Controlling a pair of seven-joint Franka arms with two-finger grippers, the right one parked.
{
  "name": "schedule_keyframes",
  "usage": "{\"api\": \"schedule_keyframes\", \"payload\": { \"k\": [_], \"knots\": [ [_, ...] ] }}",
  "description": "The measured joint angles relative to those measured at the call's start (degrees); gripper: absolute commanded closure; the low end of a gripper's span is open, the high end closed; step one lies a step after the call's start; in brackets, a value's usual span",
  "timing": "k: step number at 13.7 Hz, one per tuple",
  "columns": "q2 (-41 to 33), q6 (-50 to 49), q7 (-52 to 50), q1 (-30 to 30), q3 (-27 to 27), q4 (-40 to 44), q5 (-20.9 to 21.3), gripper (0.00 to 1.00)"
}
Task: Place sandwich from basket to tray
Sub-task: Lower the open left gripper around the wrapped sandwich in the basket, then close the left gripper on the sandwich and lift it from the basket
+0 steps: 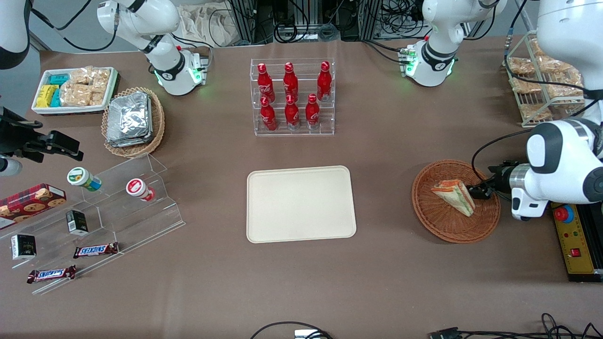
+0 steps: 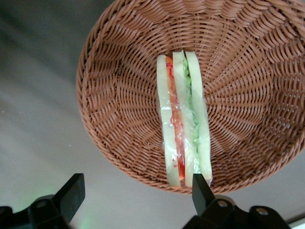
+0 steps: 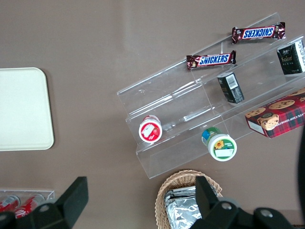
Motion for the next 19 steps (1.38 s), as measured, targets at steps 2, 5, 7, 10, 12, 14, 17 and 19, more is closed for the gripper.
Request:
{"api": "schedule_keyframes", "payload": {
  "k": [2, 5, 7, 10, 12, 14, 17, 19],
  "knots": [
    [1.28, 1.71, -0.09, -0.01, -0.08, 0.0, -0.95, 0.01],
    [3.35, 4.14, -0.22, -0.01, -0.21, 0.0, -1.23, 0.01],
    [4.96, 6.44, -0.24, -0.01, -0.25, 0.0, -1.3, 0.01],
    [6.67, 8.54, -0.27, -0.03, -0.54, 0.0, -2.17, 0.0],
    [7.55, 9.41, -0.27, -0.11, -0.64, 0.01, -3.73, 0.01],
    [8.14, 9.75, -0.27, -0.41, -0.8, 0.01, -4.43, 0.22],
    [8.49, 9.8, -0.31, -0.95, -0.88, 0.0, -4.71, 0.7],
    [8.54, 9.8, -0.31, -1.53, -0.9, 0.0, -4.71, 0.96]
  ]
}}
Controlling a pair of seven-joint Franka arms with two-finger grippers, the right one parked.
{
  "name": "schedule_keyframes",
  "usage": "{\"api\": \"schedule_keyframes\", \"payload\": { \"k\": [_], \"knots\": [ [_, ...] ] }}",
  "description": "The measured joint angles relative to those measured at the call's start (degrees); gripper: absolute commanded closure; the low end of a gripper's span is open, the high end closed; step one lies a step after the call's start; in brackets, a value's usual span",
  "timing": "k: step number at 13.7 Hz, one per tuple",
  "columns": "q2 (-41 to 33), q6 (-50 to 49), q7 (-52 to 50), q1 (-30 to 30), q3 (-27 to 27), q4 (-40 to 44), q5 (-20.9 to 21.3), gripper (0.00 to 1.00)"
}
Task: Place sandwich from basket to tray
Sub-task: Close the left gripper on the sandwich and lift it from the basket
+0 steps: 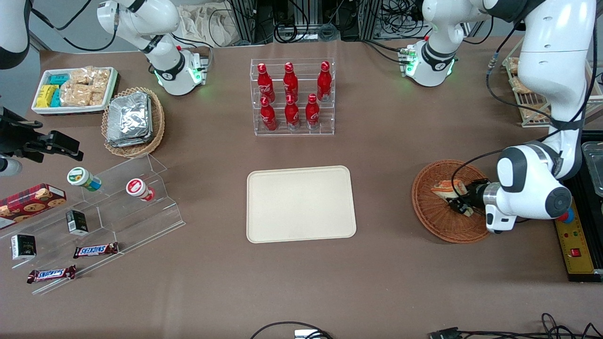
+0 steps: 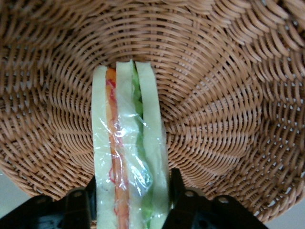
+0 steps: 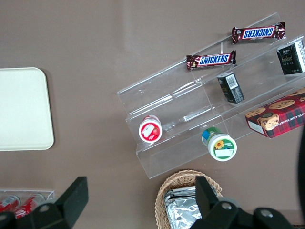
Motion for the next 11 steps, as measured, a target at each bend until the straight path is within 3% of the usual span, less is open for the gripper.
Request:
{"api": "schedule_keyframes", "payload": {
  "k": [5, 11],
  "knots": [
    [-2.56, -1.45, 0.45, -0.19, -0.05, 0.94, -0.01, 0.98],
    [-9.98, -10.66, 15.43, -3.03, -2.29, 5.03, 1.73, 1.0]
  ]
}}
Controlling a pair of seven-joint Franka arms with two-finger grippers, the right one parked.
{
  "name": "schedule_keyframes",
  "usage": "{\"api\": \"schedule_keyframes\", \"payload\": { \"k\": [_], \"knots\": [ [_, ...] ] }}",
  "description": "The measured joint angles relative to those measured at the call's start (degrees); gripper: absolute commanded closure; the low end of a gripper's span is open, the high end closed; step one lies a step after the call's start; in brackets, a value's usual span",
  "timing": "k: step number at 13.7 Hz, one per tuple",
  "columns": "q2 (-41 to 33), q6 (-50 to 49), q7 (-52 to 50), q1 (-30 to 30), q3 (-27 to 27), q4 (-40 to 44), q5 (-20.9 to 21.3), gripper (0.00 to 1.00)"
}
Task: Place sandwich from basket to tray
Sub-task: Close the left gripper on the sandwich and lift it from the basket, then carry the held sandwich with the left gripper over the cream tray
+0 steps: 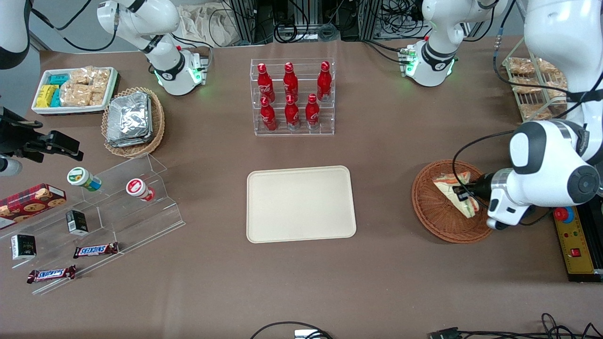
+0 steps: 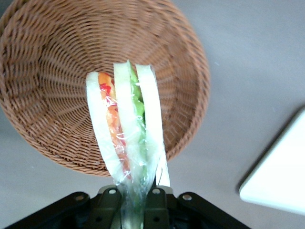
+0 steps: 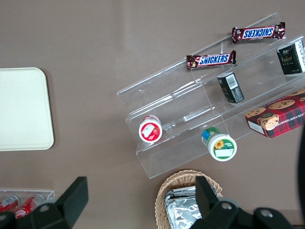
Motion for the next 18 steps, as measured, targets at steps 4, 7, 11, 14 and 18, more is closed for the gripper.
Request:
{"api": "schedule_keyframes", "payload": {
  "k": [4, 7, 11, 14, 18],
  "knots": [
    [0.23, -1.18, 7.39, -5.84, -1.18, 3.97, 2.07, 1.0],
    [3.0, -1.14, 6.06, -11.37, -1.35, 7.67, 2.03, 1.0],
    [8.64, -1.06, -1.0, -15.77, -2.06, 12.83, 1.7, 1.0],
    [11.78, 1.05, -6.36, -19.28, -2.27, 14.33, 1.38, 1.0],
    [15.3, 7.11, -10.98, -23.71, -2.39, 14.5, 0.53, 1.0]
  ]
}}
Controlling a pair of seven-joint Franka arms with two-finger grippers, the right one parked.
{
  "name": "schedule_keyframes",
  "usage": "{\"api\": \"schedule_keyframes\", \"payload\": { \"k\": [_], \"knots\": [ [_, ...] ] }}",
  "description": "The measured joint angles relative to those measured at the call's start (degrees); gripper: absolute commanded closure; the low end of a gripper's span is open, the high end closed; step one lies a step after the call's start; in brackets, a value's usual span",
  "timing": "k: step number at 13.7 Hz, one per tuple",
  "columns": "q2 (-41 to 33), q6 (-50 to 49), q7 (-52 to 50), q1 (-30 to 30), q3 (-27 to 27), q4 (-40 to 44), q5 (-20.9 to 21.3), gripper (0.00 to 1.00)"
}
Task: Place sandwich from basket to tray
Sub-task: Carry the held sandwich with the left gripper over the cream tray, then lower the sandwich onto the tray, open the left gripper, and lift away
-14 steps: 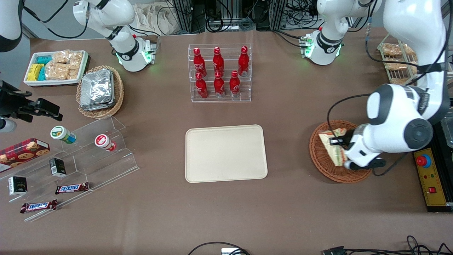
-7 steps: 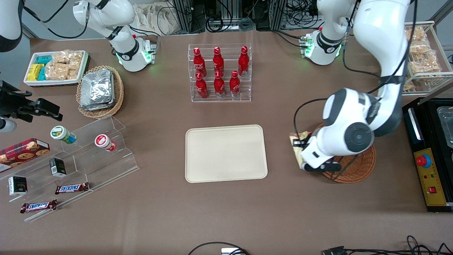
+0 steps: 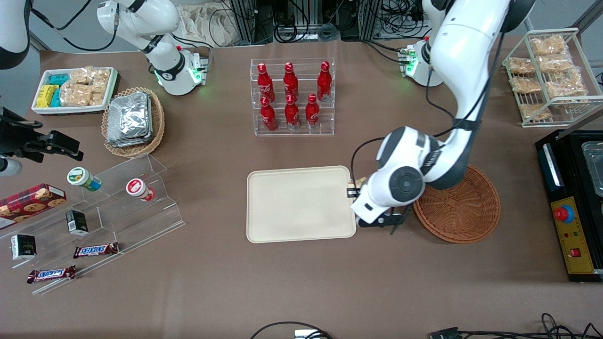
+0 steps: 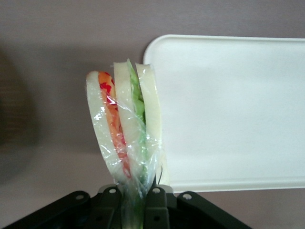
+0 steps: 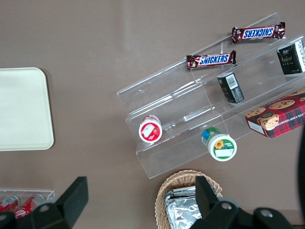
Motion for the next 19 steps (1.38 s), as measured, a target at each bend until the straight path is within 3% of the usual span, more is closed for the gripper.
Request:
{"api": "schedule_keyframes", "payload": {
  "k": [5, 8, 9, 10, 19],
  "knots": [
    [4.06, 3.36, -0.34, -3.4, -0.2, 0.09, -1.02, 0.95],
    [6.31, 3.77, -0.37, -4.04, -0.82, 0.1, -1.05, 0.82],
    [6.71, 3.86, -0.36, -4.04, -0.96, 0.11, -1.05, 0.37],
    [6.87, 3.87, -0.35, -4.04, -0.96, 0.12, -1.05, 0.0],
    [4.61, 4.04, -0.42, -2.41, -0.36, 2.73, -1.06, 0.0]
  ]
}}
